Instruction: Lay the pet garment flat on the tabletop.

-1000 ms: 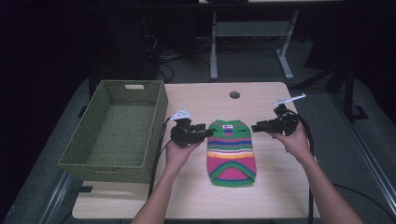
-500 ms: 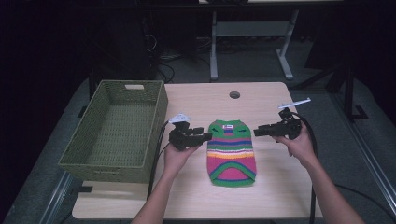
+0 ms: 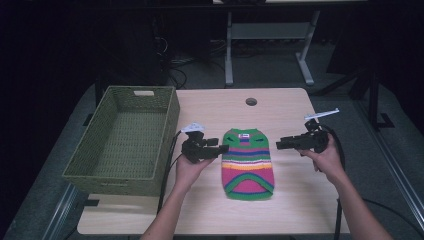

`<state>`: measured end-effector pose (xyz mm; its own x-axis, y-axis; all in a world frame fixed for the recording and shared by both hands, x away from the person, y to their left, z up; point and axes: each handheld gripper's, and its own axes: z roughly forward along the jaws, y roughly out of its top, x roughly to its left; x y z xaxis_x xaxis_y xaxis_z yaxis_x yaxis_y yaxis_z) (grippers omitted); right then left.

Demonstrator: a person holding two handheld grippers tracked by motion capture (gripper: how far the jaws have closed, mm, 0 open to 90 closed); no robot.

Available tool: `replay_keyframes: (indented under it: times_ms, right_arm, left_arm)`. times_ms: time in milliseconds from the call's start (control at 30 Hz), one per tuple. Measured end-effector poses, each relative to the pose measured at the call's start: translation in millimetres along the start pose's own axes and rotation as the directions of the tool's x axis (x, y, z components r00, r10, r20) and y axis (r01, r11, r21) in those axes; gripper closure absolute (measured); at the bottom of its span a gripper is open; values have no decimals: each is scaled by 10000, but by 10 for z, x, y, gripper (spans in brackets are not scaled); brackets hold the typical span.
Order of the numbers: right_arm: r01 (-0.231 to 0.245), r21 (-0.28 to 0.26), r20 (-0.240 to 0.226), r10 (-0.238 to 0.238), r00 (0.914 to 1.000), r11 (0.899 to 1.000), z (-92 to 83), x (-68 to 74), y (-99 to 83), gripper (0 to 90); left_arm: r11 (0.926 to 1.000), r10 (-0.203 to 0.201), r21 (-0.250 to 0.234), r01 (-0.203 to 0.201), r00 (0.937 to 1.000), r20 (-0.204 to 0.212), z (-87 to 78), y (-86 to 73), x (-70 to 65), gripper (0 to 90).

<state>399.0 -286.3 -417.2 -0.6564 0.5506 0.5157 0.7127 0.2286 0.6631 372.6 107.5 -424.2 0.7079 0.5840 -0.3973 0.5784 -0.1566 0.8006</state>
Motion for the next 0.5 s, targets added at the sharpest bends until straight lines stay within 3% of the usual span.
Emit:
replay_keyframes:
  times_ms: [500]
  right_arm:
    - [81, 79, -67, -81, 9999, 9999, -82, 36, -144, 425]
  left_arm:
    - [9995, -92, 306, 91, 9999, 58, -8, -141, -91, 275]
